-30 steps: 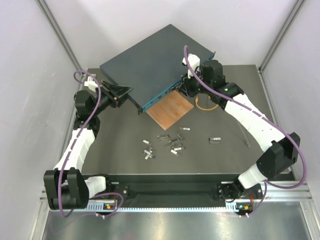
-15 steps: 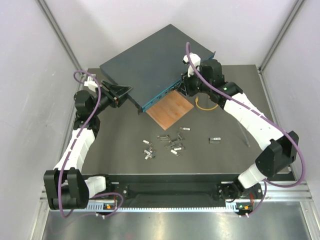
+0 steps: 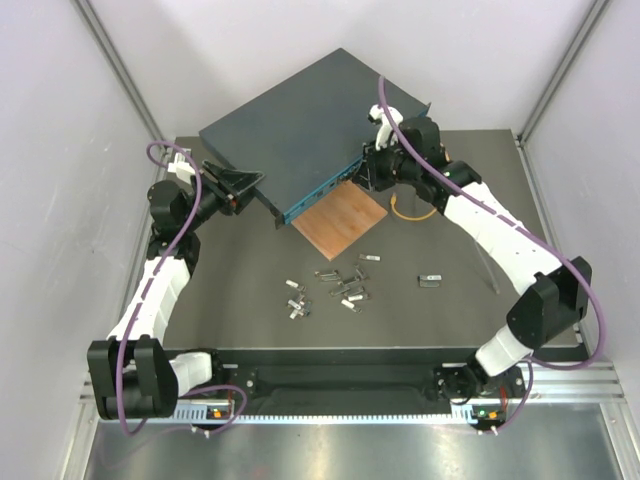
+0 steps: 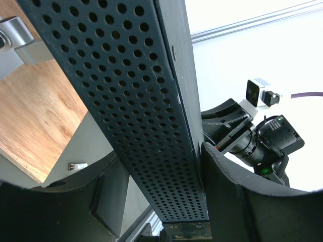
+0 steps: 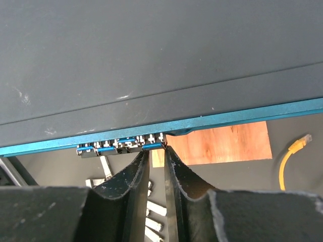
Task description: Insert the plug into the switch port
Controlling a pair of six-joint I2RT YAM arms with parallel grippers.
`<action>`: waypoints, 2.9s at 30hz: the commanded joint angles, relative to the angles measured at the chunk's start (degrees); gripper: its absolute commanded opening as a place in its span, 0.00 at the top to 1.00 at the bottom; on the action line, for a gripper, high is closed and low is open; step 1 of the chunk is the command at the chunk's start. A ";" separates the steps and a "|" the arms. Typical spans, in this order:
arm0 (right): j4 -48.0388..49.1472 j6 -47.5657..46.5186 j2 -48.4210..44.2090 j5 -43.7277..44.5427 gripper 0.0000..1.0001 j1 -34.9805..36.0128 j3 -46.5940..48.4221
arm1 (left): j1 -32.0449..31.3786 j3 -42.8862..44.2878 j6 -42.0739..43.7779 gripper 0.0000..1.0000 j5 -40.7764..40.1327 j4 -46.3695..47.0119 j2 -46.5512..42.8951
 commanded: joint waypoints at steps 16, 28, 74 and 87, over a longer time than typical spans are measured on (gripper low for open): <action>-2.09 -17.26 -11.30 -7.02 0.41 -3.56 -5.85 | 0.96 4.58 5.00 0.12 -0.78 -0.03 -0.77; -21.71 -45.47 -23.35 1.47 0.07 -6.64 -22.63 | 14.31 1.87 -2.55 0.01 5.71 0.83 -7.00; 5.18 -46.36 13.65 2.72 0.63 5.93 -23.08 | 20.39 1.77 -1.42 0.09 9.06 1.37 -10.80; -1.41 -45.05 -0.66 1.41 1.00 5.14 -30.02 | 20.48 12.21 2.62 0.10 8.01 -0.91 -6.67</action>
